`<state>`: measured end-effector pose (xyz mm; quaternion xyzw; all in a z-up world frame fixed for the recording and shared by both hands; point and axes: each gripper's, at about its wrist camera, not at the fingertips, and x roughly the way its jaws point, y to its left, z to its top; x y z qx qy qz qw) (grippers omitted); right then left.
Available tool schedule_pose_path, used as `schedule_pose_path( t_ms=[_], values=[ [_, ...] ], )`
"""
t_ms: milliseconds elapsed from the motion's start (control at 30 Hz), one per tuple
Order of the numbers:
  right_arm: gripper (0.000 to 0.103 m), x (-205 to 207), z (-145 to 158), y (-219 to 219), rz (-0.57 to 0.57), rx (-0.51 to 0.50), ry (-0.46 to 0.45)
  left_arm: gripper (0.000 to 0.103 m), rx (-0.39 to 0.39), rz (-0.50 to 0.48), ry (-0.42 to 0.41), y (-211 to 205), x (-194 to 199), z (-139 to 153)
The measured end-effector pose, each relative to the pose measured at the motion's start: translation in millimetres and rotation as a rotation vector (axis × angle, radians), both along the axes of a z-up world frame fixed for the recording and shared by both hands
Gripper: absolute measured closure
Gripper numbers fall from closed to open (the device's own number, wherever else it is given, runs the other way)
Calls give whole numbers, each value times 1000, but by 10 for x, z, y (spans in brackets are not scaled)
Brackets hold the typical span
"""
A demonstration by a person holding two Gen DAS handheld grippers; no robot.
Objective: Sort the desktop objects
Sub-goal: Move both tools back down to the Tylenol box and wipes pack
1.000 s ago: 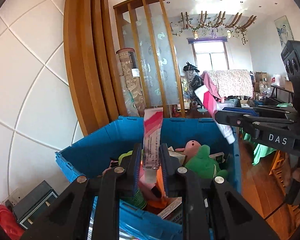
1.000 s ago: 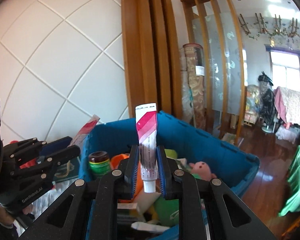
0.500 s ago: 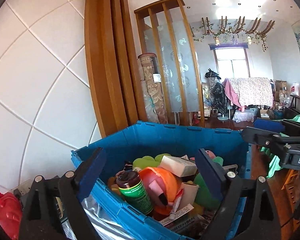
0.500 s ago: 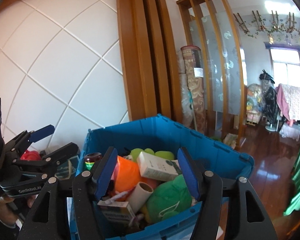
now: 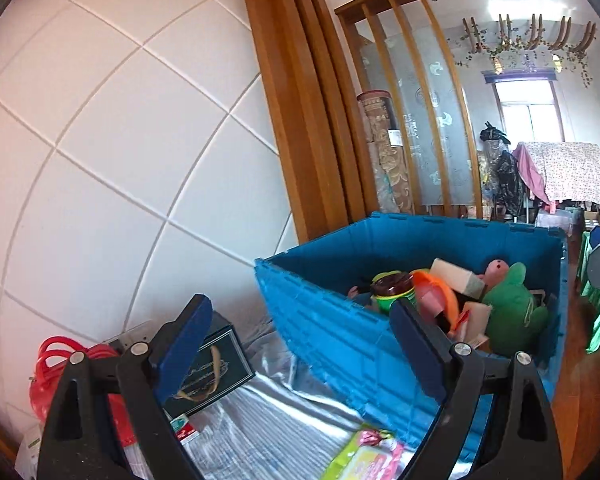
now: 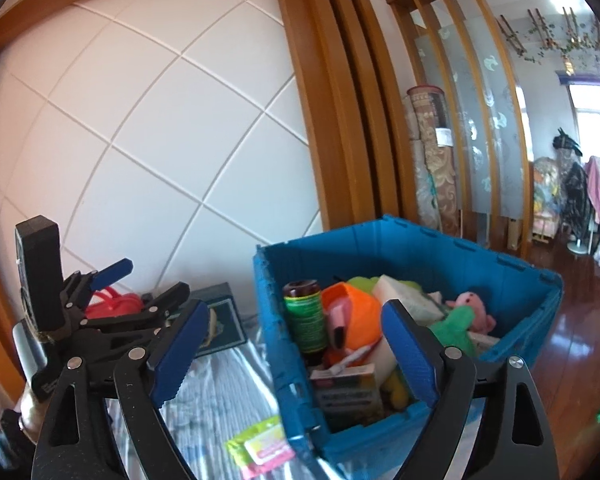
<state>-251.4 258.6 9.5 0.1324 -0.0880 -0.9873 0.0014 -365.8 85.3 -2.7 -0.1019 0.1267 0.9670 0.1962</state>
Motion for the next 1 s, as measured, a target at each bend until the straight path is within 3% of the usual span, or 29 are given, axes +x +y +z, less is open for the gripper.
schedule_pose_path(
  t_ms=[333,567,767,1000],
  values=[
    [12,-104,-622,-855,92,-71,-168,12,-46,164,-53,-1351,-38,-351],
    [11,-451,-1403,-1170,117,-118,-360,12,-98,298,-49,-2083,-179,-485],
    [8,-726,-1929,-1233,85,-166,-485,12,-84,348,-107,-2517,-342,-699],
    [1,-956,-2283,-1208,-7,-171,-556,12,-112,318,-181,-2557,-600,-1083]
  ],
)
